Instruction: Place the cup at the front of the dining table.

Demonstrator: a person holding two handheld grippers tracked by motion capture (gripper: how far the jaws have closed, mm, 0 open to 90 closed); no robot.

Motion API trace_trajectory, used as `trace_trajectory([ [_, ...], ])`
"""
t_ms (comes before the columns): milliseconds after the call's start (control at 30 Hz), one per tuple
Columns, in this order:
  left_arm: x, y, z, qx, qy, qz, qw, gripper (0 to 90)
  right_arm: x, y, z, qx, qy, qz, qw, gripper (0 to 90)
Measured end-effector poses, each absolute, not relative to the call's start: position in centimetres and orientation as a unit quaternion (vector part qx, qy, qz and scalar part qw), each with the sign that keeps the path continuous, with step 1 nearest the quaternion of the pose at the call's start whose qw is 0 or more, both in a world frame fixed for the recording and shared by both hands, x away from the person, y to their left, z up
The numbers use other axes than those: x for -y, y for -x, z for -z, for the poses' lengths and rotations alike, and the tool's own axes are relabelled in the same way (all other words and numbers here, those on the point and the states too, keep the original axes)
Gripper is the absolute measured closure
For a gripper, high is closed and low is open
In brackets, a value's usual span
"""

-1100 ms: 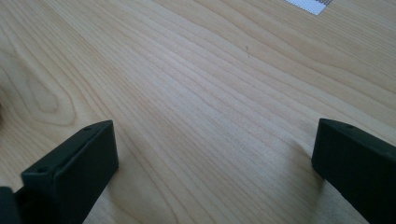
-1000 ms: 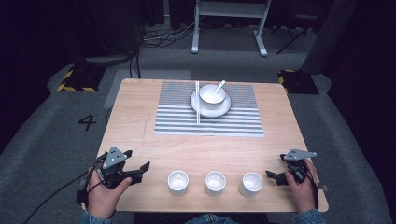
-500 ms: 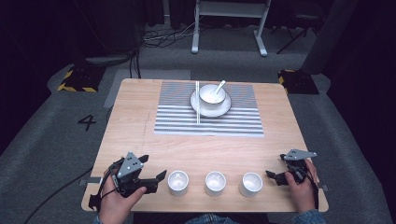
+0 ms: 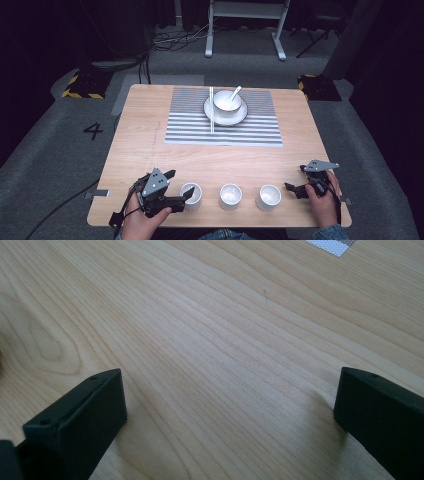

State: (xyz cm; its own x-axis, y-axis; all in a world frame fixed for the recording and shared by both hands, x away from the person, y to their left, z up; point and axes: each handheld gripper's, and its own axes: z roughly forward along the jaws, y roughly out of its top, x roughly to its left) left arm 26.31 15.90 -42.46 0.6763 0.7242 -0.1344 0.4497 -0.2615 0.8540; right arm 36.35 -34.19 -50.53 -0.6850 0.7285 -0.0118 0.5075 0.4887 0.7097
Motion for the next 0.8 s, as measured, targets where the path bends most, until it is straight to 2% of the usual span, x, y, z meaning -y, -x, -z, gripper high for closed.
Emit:
trace_trajectory([
  [467,-14.0,-26.8,45.9,-0.372,-0.797,-0.112,0.462,18.1,34.2,-36.3,50.5,-0.848,-0.364,-0.351,0.157,0.5],
  [600,-13.7,-26.8,46.4,-0.372,-0.803,-0.125,0.449,18.1,34.2,-36.3,50.5,-0.848,-0.364,-0.351,0.158,0.5],
  [800,-13.2,-27.0,47.7,-0.368,-0.815,-0.116,0.433,18.1,34.2,-36.3,50.5,-0.848,-0.364,-0.351,0.158,0.5],
])
